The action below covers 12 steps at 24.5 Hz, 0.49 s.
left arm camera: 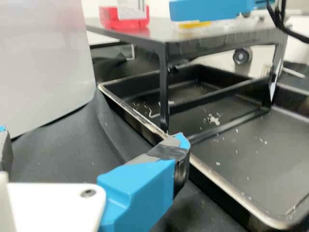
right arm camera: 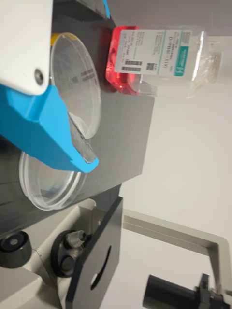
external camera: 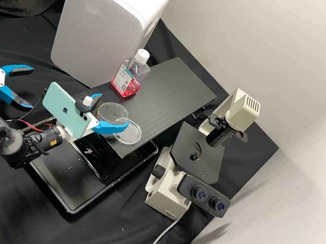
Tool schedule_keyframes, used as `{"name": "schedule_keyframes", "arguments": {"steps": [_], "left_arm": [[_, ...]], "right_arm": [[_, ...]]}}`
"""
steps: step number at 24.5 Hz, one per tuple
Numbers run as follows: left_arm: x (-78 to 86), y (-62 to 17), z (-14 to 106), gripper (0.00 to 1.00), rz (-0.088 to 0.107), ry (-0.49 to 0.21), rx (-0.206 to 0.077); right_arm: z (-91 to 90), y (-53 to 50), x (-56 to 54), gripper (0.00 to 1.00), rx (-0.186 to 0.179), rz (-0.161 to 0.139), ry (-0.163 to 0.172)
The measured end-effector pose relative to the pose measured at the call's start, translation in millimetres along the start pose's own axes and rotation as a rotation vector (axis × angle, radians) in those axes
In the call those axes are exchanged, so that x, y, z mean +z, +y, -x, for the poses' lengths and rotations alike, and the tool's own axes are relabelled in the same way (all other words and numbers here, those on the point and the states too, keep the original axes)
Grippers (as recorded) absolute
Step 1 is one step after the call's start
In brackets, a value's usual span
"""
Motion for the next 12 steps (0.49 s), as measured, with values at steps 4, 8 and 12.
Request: {"name": "schedule_keyframes", "arguments": {"steps": [4, 8, 12], "left_arm": [[-2.3, 7.9, 5.1, 1.0, 0.013, -0.003, 0.028], [-3.3, 11.0, 9.1, 1.0, 0.018, -0.005, 0.038], [-2.8, 13.2, 9.8, 1.0, 0.029, -0.008, 0.047]], "right_arm": [[0.7, 2.4, -1.4, 1.0, 0.009, -0.003, 0.004], [1.6, 6.4, -2.8, 1.0, 0.03, -0.003, 0.004], [5.4, 11.2, -4.4, 1.0, 0.064, -0.002, -0.018]]}}
